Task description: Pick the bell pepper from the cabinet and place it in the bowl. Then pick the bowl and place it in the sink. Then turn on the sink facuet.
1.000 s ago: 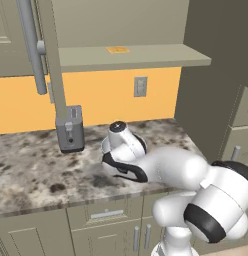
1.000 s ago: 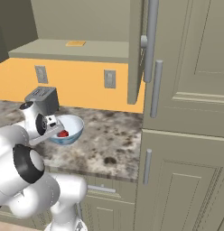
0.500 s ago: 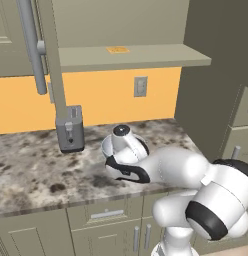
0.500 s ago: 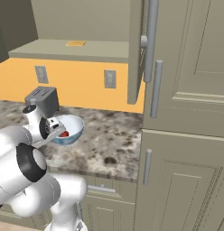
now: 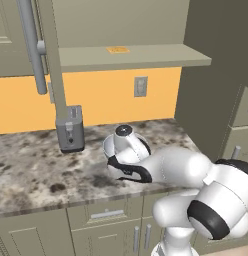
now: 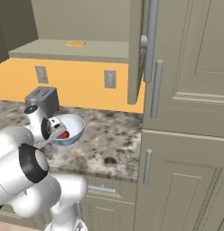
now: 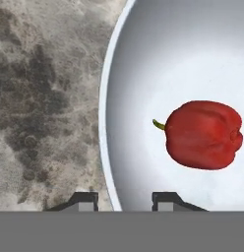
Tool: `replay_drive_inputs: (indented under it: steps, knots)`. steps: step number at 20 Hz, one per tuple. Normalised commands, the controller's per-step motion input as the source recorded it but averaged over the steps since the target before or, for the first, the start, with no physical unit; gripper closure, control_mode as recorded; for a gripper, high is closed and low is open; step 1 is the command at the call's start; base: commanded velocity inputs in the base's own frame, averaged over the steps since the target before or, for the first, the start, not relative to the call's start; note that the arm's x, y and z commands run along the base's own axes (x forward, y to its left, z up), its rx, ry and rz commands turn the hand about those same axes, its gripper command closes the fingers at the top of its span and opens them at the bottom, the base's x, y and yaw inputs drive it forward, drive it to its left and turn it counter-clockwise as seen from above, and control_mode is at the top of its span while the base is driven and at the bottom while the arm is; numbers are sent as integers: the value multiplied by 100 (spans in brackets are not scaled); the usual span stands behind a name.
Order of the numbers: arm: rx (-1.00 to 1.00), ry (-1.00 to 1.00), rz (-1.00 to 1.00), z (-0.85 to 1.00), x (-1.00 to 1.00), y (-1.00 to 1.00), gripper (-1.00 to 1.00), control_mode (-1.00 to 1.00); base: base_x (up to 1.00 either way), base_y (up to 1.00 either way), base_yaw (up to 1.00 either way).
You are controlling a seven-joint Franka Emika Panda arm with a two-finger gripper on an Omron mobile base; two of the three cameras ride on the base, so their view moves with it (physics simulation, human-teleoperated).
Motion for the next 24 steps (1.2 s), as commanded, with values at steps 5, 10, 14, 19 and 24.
replay_drive_inputs:
  steps: [5, 10, 14, 19, 24]
  knots:
    - [-2, 0, 1, 1, -10, 0, 100, -100, 0, 0, 0]
    - [-6, -5, 7, 41, -40, 0, 100, -100, 0, 0, 0]
    - [-9, -7, 3, 20, -51, 3, 100, -100, 0, 0, 0]
    - [-2, -13, 10, 57, -54, 0, 100, -100, 0, 0, 0]
    - [0, -1, 19, 100, -62, -1, 100, -100, 0, 0, 0]
